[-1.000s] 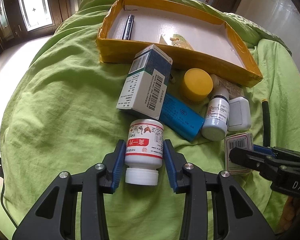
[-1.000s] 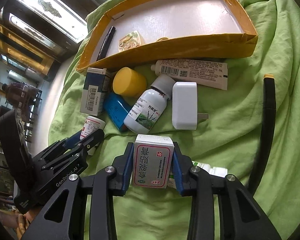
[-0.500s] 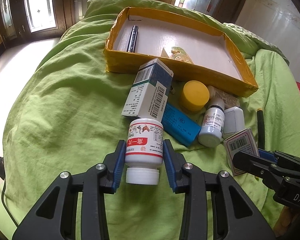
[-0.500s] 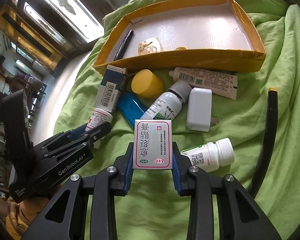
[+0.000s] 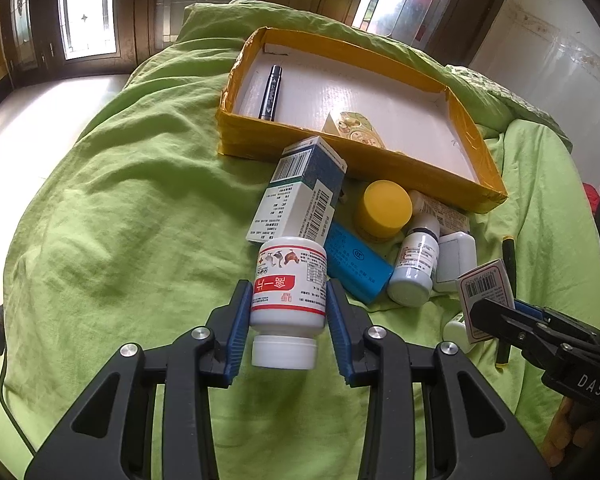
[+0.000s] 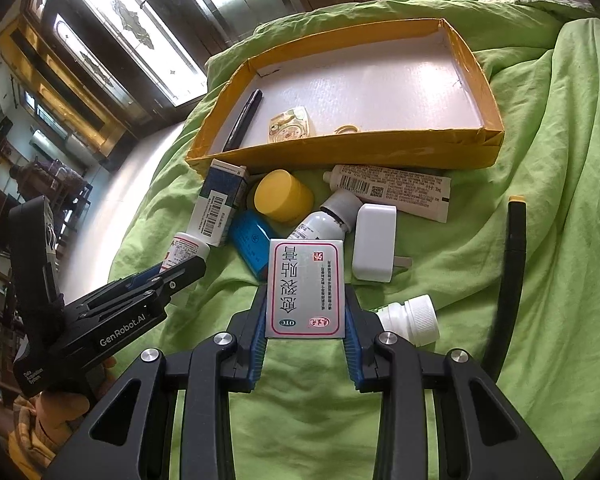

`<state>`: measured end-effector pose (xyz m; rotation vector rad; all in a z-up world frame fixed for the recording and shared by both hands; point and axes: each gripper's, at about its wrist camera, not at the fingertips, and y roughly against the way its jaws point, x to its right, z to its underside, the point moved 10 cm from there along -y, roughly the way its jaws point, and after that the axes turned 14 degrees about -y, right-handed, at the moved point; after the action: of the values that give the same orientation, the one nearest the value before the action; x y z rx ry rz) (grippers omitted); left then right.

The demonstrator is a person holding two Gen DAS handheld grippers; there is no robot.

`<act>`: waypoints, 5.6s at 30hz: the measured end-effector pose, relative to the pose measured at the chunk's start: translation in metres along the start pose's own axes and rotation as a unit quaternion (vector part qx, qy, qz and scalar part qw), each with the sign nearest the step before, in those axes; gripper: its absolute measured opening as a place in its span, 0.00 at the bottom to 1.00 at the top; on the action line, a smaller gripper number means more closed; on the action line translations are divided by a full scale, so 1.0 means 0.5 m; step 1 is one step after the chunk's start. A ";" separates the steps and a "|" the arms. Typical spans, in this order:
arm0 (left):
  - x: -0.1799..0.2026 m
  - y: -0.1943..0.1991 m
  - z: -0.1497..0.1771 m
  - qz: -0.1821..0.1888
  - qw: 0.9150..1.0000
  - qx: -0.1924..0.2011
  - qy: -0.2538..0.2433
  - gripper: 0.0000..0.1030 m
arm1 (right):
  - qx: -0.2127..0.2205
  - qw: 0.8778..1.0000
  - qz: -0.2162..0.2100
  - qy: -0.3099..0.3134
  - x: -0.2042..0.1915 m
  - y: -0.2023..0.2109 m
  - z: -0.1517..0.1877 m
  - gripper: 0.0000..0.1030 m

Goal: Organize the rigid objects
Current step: 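Carry the bottle in the left tool and the box in the right tool over the tray, then set the bottle upright and the box into the tray, opening both tools, then lift both open tools away from the tray, then lower the right tool onto the yellow-capped black marker and close on it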

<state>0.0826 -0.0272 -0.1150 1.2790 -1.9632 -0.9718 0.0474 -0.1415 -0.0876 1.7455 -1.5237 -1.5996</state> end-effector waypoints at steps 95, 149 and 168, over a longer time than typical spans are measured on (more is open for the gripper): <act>-0.029 -0.150 -0.317 -0.002 0.999 0.049 -0.020 0.33 | 0.070 0.996 0.033 -0.038 0.008 -0.074 -0.311 0.29; 0.013 0.007 -0.050 -0.060 0.996 0.038 -0.055 0.66 | 0.048 0.997 0.033 -0.045 0.085 0.043 -0.081 0.77; 0.002 0.014 -0.046 -0.058 0.997 0.041 -0.033 0.66 | 0.080 0.995 0.027 -0.055 0.099 0.093 -0.102 0.77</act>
<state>0.0969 -0.0322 -0.0966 1.4380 -2.0166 -1.0110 0.0594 -0.2207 -0.0595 1.7060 -1.7805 -1.6119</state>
